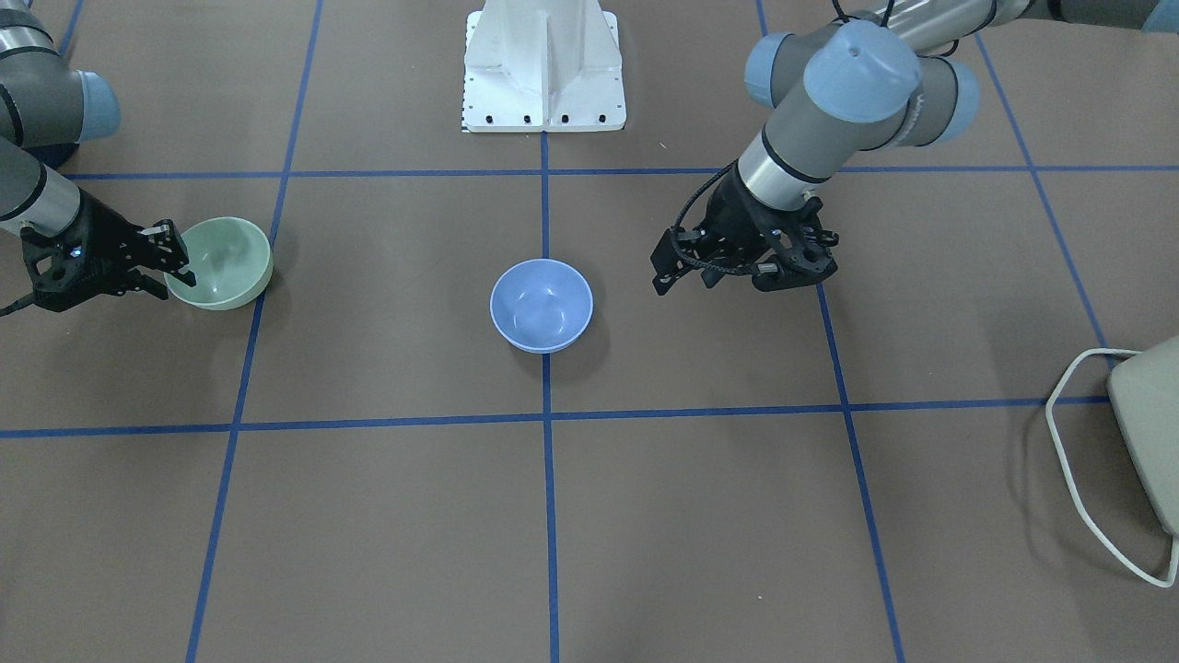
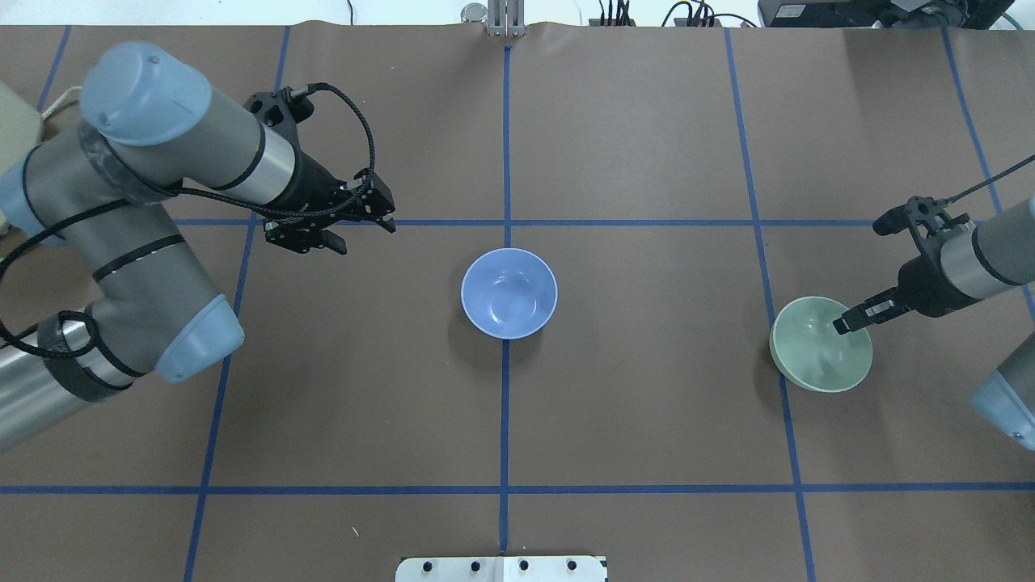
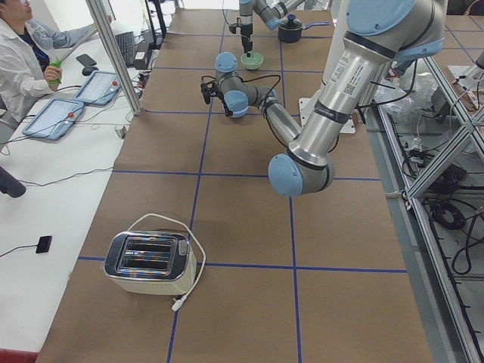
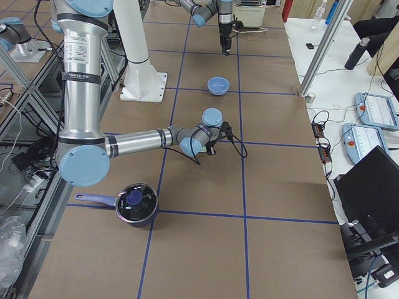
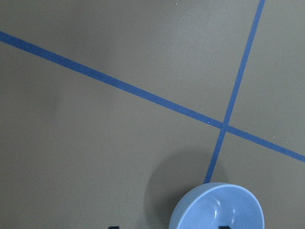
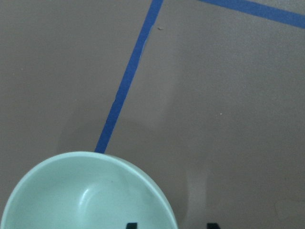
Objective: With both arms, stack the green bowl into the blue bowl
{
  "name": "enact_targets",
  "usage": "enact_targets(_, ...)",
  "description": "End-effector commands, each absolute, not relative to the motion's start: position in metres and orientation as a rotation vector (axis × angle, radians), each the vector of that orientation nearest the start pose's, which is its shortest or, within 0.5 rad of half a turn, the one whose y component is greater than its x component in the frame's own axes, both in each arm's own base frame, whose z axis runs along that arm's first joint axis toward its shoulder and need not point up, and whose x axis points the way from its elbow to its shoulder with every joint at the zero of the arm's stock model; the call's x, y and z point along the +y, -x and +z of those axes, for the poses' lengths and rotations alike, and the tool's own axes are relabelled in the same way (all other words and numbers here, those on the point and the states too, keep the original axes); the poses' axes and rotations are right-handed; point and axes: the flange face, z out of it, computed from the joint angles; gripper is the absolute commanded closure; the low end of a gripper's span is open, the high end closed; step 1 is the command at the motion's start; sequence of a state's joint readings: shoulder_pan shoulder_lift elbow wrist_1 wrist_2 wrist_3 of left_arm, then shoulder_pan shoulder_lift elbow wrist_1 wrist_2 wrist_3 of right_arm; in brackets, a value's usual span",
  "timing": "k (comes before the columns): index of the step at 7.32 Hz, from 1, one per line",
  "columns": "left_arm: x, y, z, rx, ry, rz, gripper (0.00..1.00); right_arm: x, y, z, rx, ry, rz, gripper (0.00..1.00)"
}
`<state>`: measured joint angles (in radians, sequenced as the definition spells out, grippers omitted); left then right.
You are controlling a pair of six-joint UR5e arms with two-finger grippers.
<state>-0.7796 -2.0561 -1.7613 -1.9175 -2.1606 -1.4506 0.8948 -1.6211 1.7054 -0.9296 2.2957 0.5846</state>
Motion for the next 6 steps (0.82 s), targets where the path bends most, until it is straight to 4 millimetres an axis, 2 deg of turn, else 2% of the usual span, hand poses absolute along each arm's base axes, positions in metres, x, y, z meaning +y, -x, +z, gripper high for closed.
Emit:
enact_targets(1, -0.4997, -0.3633, 0.2915, 1.086, 0.023, -0.231, 0.25, -0.4279, 0.2576, 0.5431, -0.966, -0.158, -0.348, 0.70)
enact_targets(2, -0.5013, -0.3597, 0.2929, 1.085, 0.015, -0.229, 0.25, -0.4281, 0.2576, 0.5432, -0.965, -0.159, -0.348, 0.81)
enact_targets(5, -0.5018, -0.3612, 0.2950, 1.081, 0.017, -0.230, 0.25, -0.4286, 0.2572, 0.5400, -0.968, -0.168, -0.357, 0.94)
enact_targets(6, -0.5025, -0.3617, 0.2964, 1.078, 0.018, -0.232, 0.25, -0.4281, 0.2577, 0.5359, -0.978, -0.169, -0.366, 0.94)
